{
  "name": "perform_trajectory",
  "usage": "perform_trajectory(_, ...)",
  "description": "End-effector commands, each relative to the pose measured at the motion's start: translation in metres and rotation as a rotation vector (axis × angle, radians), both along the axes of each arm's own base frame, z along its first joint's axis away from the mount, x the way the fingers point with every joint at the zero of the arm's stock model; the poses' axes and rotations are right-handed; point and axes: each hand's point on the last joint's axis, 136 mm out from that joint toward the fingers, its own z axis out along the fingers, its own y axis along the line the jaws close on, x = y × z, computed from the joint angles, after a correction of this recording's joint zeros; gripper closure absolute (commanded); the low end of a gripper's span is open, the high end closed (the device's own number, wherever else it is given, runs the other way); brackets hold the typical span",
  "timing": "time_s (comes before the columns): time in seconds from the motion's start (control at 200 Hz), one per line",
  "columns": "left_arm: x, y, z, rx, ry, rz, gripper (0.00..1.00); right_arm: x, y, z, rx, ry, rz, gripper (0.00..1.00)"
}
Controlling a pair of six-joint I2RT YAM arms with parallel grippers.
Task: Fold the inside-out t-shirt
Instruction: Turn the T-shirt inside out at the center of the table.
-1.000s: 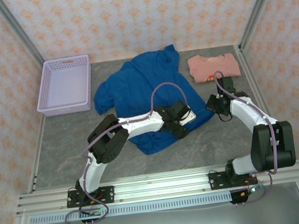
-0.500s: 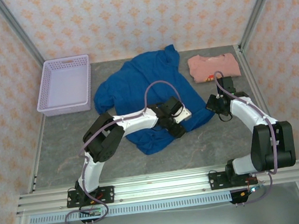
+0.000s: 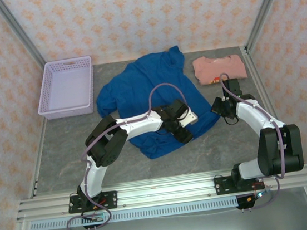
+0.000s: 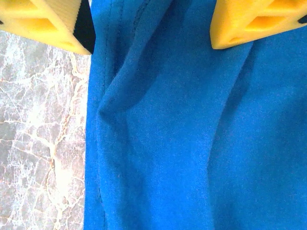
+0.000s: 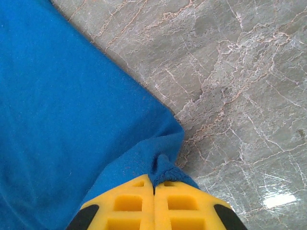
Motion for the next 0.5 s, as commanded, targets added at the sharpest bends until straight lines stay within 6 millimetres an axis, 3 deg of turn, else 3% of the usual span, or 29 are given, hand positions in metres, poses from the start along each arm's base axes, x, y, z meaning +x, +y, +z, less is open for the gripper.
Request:
perform_trajectory(0.0,0.008,0.004,0.016,-0.016,-0.021,0.015,0.36,0.002,-0.001,0.005,-0.003,-0.022,0.009,0.98)
perform_trajectory(0.245,0.011,0.004,-0.007,0.062,-0.022,-0.002,0.50,0.002,-0.001,0.005,-0.002,-0.020,0.010,0.99)
perform_trajectory(0.495,0.008,-0.001,-0.008,0.057,-0.011,-0.013,0.68,0.002,-0.001,0.004,0.000,-0.019,0.011,0.99)
